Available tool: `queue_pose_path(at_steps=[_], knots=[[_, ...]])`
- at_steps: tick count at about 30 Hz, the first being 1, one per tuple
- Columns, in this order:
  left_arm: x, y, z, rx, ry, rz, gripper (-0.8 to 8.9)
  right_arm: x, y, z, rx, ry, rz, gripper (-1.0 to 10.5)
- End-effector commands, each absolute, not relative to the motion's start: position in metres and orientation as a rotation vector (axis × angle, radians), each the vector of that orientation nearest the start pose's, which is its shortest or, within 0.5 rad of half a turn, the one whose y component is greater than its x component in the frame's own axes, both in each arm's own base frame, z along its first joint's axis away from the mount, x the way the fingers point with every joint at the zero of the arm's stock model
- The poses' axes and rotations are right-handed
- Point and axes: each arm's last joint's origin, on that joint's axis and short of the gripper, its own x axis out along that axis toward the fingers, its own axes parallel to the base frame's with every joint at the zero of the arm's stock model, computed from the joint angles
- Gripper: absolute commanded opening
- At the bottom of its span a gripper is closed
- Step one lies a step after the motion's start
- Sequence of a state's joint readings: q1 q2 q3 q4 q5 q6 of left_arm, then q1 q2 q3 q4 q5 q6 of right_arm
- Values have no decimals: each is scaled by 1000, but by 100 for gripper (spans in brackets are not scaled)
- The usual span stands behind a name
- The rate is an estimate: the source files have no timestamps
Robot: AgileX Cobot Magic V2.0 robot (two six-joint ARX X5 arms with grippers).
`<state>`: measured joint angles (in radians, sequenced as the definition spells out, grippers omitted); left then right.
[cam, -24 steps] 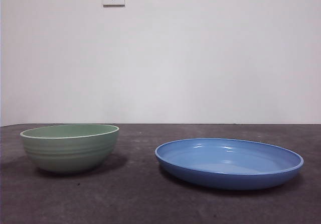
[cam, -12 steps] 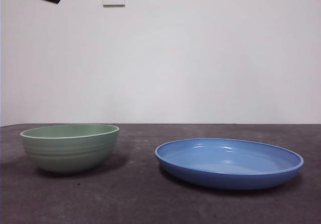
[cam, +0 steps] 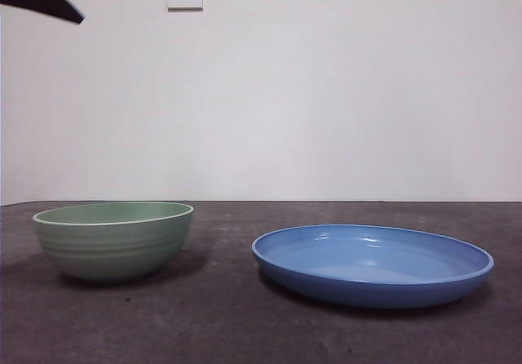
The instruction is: Place the green bowl on the blue plate
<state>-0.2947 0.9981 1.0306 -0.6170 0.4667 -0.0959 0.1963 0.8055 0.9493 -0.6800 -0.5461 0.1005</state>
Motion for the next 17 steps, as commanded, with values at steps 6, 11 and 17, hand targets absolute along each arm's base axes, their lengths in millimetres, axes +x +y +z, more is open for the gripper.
queue_pose_path(at_steps=[6, 11, 17], knots=[[206, -65, 321, -120, 808, -475, 563, 145, 45, 347, 183, 556, 708, 574], [227, -69, 296, -120, 947, -447, 562, 145, 45, 347, 183, 556, 709, 574], [257, -77, 260, -117, 1075, -424, 558, 145, 45, 347, 183, 556, 709, 574]])
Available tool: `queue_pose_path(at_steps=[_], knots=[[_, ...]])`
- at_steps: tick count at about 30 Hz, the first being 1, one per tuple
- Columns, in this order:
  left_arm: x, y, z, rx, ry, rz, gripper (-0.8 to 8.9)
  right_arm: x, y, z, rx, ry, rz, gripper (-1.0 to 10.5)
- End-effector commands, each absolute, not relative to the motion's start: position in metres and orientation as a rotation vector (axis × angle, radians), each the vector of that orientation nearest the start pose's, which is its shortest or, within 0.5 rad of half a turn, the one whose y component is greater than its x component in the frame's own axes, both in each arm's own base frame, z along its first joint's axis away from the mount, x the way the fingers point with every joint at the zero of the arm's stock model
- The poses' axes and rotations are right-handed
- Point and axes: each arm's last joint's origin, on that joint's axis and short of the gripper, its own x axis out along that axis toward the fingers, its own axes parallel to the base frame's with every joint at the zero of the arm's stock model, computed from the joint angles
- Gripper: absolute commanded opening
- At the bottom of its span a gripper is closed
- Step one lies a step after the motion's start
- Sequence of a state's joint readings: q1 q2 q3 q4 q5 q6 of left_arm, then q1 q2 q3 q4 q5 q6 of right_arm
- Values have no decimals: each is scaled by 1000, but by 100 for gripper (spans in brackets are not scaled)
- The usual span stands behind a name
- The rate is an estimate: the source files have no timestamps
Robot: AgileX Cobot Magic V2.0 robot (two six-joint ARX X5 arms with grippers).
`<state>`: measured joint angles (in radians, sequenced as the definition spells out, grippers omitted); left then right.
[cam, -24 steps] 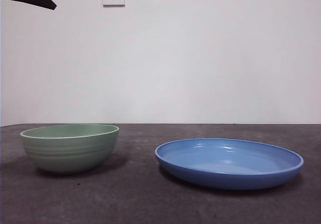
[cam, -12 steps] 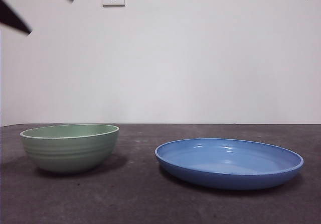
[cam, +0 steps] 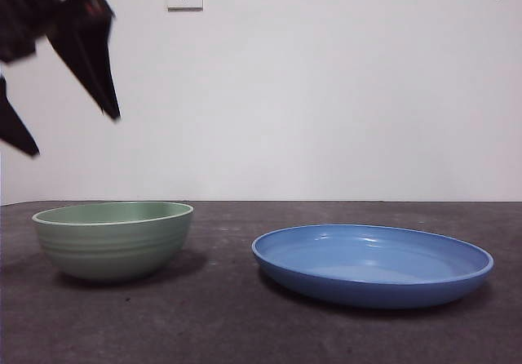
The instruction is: Place the green bowl on the blue plate
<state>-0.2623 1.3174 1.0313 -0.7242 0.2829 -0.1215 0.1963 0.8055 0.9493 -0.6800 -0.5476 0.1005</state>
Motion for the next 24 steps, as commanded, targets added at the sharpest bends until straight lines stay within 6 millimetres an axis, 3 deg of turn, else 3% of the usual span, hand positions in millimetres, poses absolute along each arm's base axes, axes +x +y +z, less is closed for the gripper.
queue_pose_path(at_steps=[1, 8, 14, 24], knots=[[262, -78, 253, -117, 1101, -419, 558, 145, 45, 347, 183, 556, 709, 574], [282, -81, 212, -50, 1242, -302, 557, 145, 45, 347, 183, 556, 709, 574], [287, -81, 199, -39, 1286, -281, 546, 145, 45, 347, 183, 556, 708, 574], [288, -81, 198, -40, 1290, -280, 157, 145, 45, 347, 183, 556, 708, 574]])
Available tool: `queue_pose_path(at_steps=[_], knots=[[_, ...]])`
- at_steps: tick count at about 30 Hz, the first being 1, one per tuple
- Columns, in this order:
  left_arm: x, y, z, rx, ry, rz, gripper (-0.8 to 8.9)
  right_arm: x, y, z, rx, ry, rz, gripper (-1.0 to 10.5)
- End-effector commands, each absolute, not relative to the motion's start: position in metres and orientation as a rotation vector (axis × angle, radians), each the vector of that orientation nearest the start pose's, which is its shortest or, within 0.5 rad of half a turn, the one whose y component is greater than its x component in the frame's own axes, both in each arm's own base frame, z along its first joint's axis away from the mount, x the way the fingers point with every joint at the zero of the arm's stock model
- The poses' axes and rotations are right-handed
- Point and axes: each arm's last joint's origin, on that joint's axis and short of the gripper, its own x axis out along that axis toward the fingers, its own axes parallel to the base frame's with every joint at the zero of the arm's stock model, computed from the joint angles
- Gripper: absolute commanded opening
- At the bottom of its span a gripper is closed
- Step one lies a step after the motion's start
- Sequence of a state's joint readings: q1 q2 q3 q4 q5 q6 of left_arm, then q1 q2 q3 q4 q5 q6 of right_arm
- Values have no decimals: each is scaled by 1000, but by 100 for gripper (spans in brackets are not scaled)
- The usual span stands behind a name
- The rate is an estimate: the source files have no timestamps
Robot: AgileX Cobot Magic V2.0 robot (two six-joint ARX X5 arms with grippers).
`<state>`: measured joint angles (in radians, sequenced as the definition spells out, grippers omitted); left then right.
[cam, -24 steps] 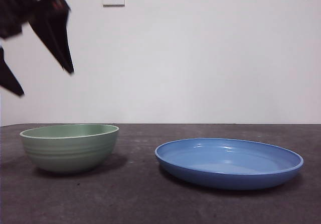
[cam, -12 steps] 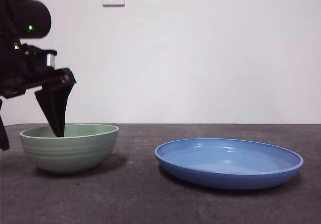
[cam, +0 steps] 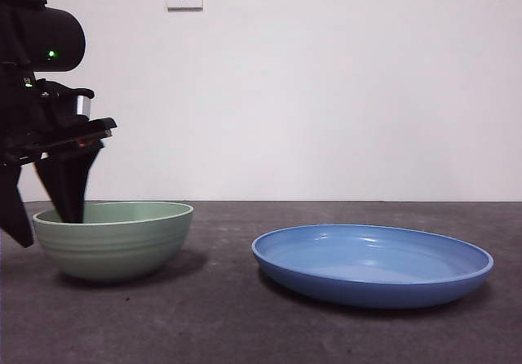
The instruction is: Place the green bowl on the blue plate
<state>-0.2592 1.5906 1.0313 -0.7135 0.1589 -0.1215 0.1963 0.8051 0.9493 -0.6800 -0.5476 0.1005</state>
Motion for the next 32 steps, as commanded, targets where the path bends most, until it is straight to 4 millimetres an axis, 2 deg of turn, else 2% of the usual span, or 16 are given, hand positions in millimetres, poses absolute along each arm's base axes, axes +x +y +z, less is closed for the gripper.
queue_pose_path(at_steps=[1, 6, 11, 14, 17, 22, 25, 29, 32], knots=[[288, -81, 198, -40, 1290, -280, 128, 145, 45, 347, 183, 556, 708, 574], [288, -81, 198, -40, 1289, -280, 11, 145, 45, 347, 183, 556, 708, 574], [289, -82, 200, -41, 1279, -282, 10, 145, 45, 347, 183, 556, 708, 574], [292, -83, 211, -41, 1280, -282, 11, 145, 45, 347, 183, 556, 708, 574], [296, -90, 230, -50, 1267, -286, 11, 145, 45, 347, 183, 556, 708, 574], [302, -113, 268, -45, 1206, -335, 11, 145, 45, 347, 184, 557, 708, 574], [307, -133, 284, -33, 1197, -372, 11, 145, 45, 347, 184, 556, 708, 574], [313, -166, 290, 2, 1197, -435, 11, 145, 45, 347, 184, 556, 708, 574], [316, -196, 285, 33, 1205, -487, 11, 145, 45, 347, 183, 556, 708, 574]])
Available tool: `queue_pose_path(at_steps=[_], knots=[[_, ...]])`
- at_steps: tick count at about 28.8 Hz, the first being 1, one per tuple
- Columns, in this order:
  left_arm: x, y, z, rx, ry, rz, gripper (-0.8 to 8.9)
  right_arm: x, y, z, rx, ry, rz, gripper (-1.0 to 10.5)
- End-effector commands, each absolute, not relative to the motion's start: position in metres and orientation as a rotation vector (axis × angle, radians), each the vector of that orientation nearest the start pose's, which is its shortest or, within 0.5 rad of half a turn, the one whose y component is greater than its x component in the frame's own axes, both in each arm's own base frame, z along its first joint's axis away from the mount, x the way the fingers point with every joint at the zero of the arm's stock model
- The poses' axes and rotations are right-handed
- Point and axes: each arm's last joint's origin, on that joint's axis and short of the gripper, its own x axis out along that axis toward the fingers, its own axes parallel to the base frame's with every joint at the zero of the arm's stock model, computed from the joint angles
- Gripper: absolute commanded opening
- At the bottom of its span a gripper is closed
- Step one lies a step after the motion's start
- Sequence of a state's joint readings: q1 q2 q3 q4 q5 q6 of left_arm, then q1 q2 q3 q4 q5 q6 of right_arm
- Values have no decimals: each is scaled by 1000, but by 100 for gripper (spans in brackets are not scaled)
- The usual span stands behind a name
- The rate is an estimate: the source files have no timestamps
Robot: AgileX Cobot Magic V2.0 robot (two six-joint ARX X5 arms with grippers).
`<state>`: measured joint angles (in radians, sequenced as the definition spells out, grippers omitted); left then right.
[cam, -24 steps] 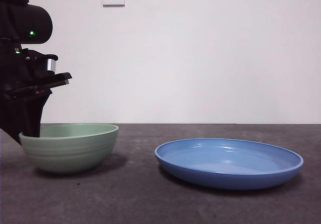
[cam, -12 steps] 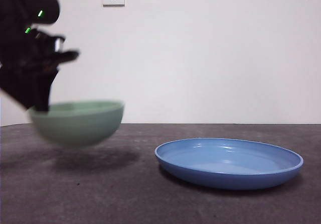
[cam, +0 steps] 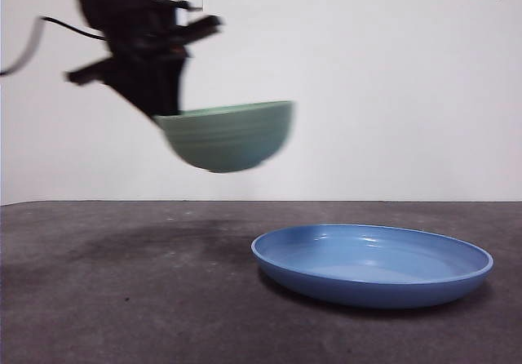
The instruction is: Place the green bowl on the blue plate
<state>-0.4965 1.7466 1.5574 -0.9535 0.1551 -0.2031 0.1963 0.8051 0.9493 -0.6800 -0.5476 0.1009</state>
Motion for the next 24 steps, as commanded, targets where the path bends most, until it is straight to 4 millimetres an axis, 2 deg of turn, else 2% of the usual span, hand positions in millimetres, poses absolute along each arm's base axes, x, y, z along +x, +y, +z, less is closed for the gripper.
queue_pose_path(at_steps=[1, 7, 13, 18, 24], knots=[[317, -206, 282, 48, 1209, -506, 11, 145, 45, 347, 183, 556, 708, 574], [321, -260, 259, 121, 1240, -588, 11, 145, 45, 347, 183, 556, 708, 574], [325, -298, 230, 175, 1282, -629, 11, 145, 45, 347, 183, 557, 708, 574], [326, -308, 206, 205, 1335, -625, 10, 145, 45, 347, 183, 557, 708, 574], [324, -310, 204, 220, 1338, -634, 24, 144, 45, 346, 184, 565, 707, 574]])
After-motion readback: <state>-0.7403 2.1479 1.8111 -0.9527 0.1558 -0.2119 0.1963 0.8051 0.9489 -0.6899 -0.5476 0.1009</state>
